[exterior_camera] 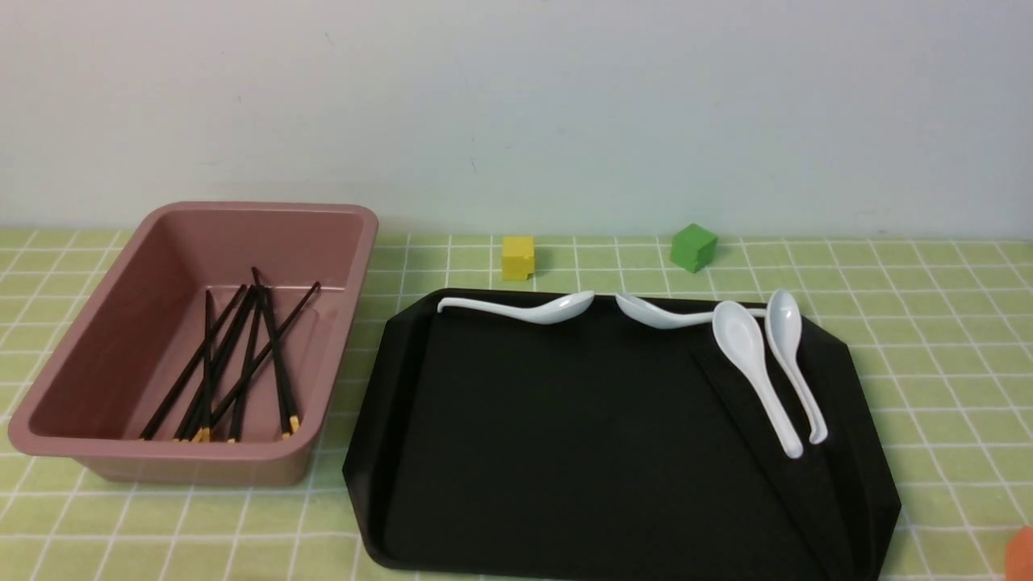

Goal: On green tablecloth take chopsticks from black tray and put them in box.

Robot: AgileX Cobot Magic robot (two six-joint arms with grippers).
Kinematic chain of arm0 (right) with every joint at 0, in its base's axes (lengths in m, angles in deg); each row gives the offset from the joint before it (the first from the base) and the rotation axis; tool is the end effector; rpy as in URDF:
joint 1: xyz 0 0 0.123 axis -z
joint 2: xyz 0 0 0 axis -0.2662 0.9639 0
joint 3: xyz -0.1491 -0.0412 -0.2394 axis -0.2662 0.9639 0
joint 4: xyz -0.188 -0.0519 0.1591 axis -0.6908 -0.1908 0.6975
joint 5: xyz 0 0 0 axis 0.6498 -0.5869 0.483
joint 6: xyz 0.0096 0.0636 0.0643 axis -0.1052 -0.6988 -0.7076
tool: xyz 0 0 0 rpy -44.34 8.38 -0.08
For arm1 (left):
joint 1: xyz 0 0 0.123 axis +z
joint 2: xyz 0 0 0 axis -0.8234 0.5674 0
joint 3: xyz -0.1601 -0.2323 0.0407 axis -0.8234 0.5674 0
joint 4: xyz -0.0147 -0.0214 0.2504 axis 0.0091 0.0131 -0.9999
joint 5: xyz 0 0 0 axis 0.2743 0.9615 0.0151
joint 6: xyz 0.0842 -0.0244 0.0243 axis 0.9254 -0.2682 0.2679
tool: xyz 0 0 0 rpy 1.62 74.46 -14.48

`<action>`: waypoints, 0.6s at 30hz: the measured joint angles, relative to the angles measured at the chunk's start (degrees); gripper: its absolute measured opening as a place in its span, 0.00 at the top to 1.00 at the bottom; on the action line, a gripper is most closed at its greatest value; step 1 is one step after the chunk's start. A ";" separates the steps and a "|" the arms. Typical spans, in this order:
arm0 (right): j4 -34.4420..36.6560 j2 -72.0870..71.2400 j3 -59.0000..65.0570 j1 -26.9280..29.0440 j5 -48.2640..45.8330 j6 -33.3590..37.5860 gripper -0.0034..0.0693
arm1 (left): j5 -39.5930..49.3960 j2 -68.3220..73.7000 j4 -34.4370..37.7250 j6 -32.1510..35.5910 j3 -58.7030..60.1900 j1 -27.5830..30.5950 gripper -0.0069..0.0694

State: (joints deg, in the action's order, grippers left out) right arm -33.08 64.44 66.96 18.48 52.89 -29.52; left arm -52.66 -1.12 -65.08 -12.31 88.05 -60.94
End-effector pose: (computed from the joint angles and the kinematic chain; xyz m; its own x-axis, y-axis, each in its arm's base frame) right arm 0.0532 0.0023 0.1756 -0.2712 0.0714 -0.9599 0.0144 0.9974 0.0701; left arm 0.0516 -0.0088 0.1694 -0.3345 -0.2875 -0.8975 0.0298 0.9486 -0.3150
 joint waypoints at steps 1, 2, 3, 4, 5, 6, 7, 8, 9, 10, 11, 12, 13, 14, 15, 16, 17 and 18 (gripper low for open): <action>-0.96 -0.05 0.00 0.50 -0.44 0.00 0.87 | 0.00 0.00 0.00 0.00 0.00 0.00 0.66; -1.55 -0.05 0.00 0.72 -0.48 0.00 0.86 | 0.00 0.00 0.00 0.00 0.00 0.00 0.66; -1.97 -0.08 0.00 0.79 -0.54 0.00 0.86 | 0.00 0.00 0.00 0.00 0.00 0.00 0.66; -2.83 -0.08 -0.05 0.93 -0.61 0.00 0.86 | 0.00 0.00 0.00 0.00 0.00 0.00 0.65; -3.54 -0.08 -0.05 0.98 -0.63 0.00 0.86 | 0.00 0.00 0.00 0.00 0.00 0.00 0.65; -3.92 -0.08 -0.05 0.98 -0.68 0.00 0.85 | 0.00 0.00 0.00 0.00 0.00 0.00 0.65; -4.10 -0.08 -0.05 0.98 -0.68 0.00 0.85 | 0.00 0.00 0.00 0.00 0.00 0.00 0.65; -4.17 -0.08 -0.05 0.98 -0.68 0.00 0.85 | 0.00 0.00 0.00 0.00 0.00 0.00 0.65; -4.22 -0.08 -0.05 0.98 -0.68 0.00 0.85 | 0.00 0.00 0.00 0.00 0.00 0.00 0.65; -4.22 -0.08 -0.05 0.98 -0.68 0.00 0.85 | 0.00 0.00 0.00 0.00 0.00 0.00 0.65; -4.22 -0.08 -0.05 0.98 -0.68 0.00 0.85 | 0.00 0.00 0.00 0.00 0.00 0.00 0.65; -4.22 -0.08 -0.05 0.98 -0.68 0.00 0.85 | 0.00 0.00 0.00 0.00 0.00 0.00 0.64; -4.22 -0.08 -0.05 0.98 -0.68 0.00 0.85 | 0.00 0.00 0.00 0.00 0.00 0.00 0.64; -4.27 -0.08 -0.05 0.98 -0.68 0.00 0.85 | 0.00 0.00 0.00 0.00 0.00 0.00 0.64; -4.27 -0.08 -0.05 0.98 -0.68 0.00 0.85 | 0.00 0.00 0.00 0.00 0.00 0.00 0.64; -4.27 -0.08 -0.05 0.98 -0.68 0.00 0.85 | 0.00 0.00 0.00 0.00 0.00 0.00 0.64; -4.27 -0.08 -0.05 0.98 -0.68 0.00 0.85 | 0.00 0.00 0.00 0.00 0.00 0.00 0.64; -4.27 -0.08 -0.05 0.98 -0.68 0.00 0.85 | 0.00 0.00 0.00 0.00 0.00 0.00 0.64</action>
State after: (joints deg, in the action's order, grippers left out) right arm -37.35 64.36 66.90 19.45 52.22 -29.52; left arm -52.66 -1.12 -65.08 -12.31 88.05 -60.94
